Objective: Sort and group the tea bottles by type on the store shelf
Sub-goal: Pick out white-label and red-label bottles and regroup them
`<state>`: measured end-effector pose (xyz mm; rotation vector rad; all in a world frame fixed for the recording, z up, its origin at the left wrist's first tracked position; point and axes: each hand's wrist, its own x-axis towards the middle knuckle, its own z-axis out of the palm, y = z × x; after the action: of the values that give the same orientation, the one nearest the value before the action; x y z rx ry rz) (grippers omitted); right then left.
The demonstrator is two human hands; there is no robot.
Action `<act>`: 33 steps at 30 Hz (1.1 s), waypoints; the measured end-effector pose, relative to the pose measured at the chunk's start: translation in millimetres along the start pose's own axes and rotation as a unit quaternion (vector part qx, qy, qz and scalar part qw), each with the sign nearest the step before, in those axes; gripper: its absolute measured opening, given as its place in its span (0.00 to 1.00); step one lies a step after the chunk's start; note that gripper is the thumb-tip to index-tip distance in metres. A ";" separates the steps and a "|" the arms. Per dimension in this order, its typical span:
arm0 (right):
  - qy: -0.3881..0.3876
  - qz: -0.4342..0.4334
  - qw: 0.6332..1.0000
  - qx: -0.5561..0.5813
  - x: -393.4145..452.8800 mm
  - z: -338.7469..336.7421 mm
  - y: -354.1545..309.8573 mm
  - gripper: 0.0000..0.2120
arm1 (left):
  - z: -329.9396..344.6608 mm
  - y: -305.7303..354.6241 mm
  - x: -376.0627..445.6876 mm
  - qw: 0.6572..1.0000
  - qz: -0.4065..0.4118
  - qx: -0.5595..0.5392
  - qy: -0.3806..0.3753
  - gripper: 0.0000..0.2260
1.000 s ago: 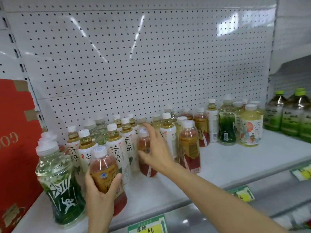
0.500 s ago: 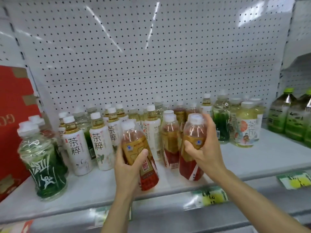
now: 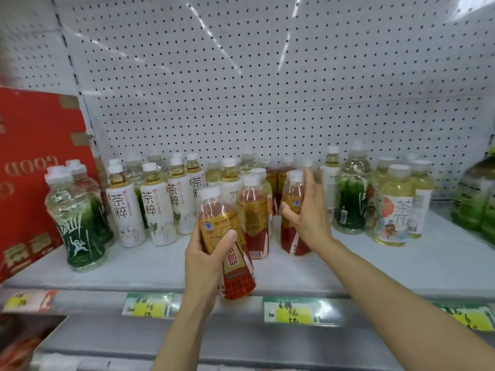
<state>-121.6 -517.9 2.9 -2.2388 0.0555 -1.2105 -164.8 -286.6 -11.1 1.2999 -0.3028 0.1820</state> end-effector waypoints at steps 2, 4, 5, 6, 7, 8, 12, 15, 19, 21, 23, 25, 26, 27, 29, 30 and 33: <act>-0.006 0.004 1.000 0.003 -2.5 -1.6 4.8 0.47 | 6.3 -1.1 -6.7 1.000 0.003 0.006 0.000 0.27; -0.015 0.004 1.000 0.009 -2.6 -5.3 6.6 0.48 | 14.3 -0.6 -11.8 1.000 0.008 0.013 -0.004 0.26; -0.020 0.003 1.000 0.008 -2.3 -6.8 6.6 0.48 | 18.0 -0.5 -13.6 1.000 0.011 0.018 -0.007 0.26; -0.022 0.002 1.000 0.005 -2.3 -7.8 5.9 0.48 | 21.5 0.1 -14.6 1.000 0.014 0.022 -0.011 0.27; -0.021 0.002 1.000 0.003 -2.8 -8.2 4.9 0.48 | 25.2 0.9 -14.7 0.999 0.018 0.024 -0.018 0.28; -0.021 0.003 1.000 0.003 -3.2 -8.3 4.0 0.48 | 28.8 1.8 -14.1 0.999 0.023 0.026 -0.027 0.29; -0.031 0.004 1.000 0.002 -0.6 -9.9 3.6 0.48 | 47.0 -6.3 -6.6 0.996 0.043 0.035 -0.072 0.32; -0.028 0.020 0.999 0.010 -0.9 -13.1 8.2 0.46 | 64.4 -22.0 -2.0 0.992 0.045 0.058 -0.107 0.35; -0.004 0.037 0.999 0.023 1.2 -23.4 11.2 0.41 | 87.5 -39.1 4.8 0.985 0.054 0.091 -0.138 0.36; -0.008 0.043 0.999 0.030 -0.1 -28.2 9.4 0.40 | 96.7 -42.2 9.1 0.979 0.074 0.131 -0.140 0.38; -0.012 0.059 0.998 0.035 -1.6 -31.8 7.6 0.40 | 104.8 -46.3 12.4 0.971 0.102 0.180 -0.119 0.39; -0.010 0.065 0.997 0.039 -3.3 -33.8 5.8 0.39 | 110.5 -51.2 12.4 0.961 0.143 0.217 -0.092 0.39; -0.010 0.065 0.997 0.042 -4.0 -34.4 4.6 0.39 | 112.3 -54.1 11.7 0.954 0.169 0.235 -0.078 0.40; -0.009 0.068 0.997 0.044 -4.6 -34.6 3.7 0.39 | 113.7 -56.1 11.3 0.945 0.194 0.256 -0.065 0.40; -0.006 0.078 0.996 0.044 -5.6 -34.2 2.9 0.39 | 113.7 -62.1 15.6 0.927 0.229 0.296 -0.038 0.40; -0.006 0.081 0.996 0.042 -6.3 -33.8 2.8 0.39 | 112.9 -63.7 18.8 0.918 0.240 0.315 -0.021 0.40; -0.014 0.076 0.996 0.041 -6.1 -33.3 3.0 0.38 | 107.2 -60.2 23.2 0.889 0.268 0.371 0.006 0.41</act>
<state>-150.3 -534.4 10.6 -2.1376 0.1599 -1.0807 -137.4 -406.5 -33.6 1.9464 -0.6169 0.8403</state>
